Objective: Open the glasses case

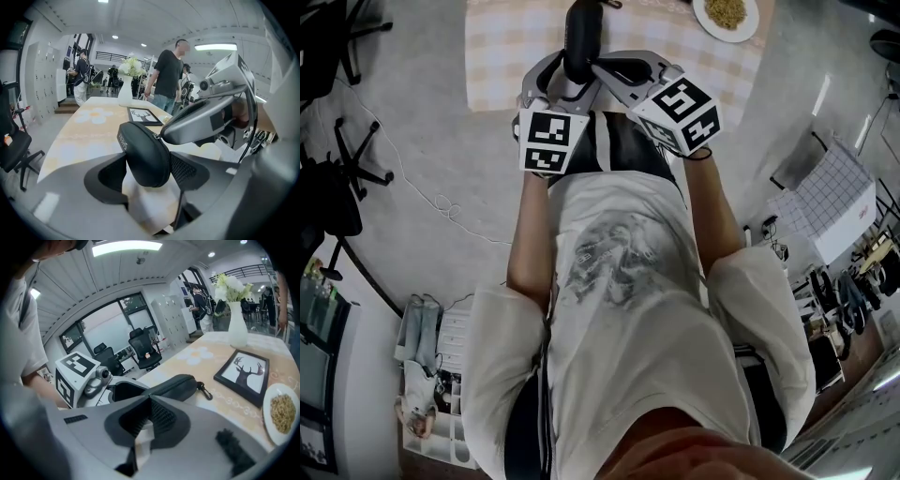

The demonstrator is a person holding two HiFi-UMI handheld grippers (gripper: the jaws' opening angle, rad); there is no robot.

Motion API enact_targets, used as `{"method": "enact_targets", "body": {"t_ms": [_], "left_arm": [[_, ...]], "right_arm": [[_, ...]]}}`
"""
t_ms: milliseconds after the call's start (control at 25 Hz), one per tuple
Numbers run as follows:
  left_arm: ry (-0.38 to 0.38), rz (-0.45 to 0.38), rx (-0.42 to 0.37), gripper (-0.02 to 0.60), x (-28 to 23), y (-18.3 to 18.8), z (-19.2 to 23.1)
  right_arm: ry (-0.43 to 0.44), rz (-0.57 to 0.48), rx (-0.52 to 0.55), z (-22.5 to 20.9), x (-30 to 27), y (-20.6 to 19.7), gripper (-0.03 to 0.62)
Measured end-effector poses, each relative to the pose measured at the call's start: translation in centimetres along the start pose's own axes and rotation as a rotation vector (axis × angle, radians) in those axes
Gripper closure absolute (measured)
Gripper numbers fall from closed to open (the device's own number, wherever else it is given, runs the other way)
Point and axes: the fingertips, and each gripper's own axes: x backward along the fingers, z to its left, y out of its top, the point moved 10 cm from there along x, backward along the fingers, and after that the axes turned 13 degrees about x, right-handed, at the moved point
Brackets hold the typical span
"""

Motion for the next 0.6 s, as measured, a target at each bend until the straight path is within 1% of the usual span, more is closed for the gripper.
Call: {"method": "enact_targets", "body": {"t_ms": [320,400,600], "left_arm": [[-0.020,-0.008,0.020,0.287,0.27,0.26,0.39],[-0.023,-0.012,0.022,0.288,0.35,0.28,0.45],[-0.028,-0.019,0.020,0.291,0.46,0.53,0.43]], "right_arm": [[-0.004,0.022,0.054,-0.12,-0.13,0.77,0.576],[0.000,0.020,0.047,-0.17,-0.14,0.85,0.576],[0.017,-0.007,-0.013,-0.75,0.07,0.83,0.576]]}}
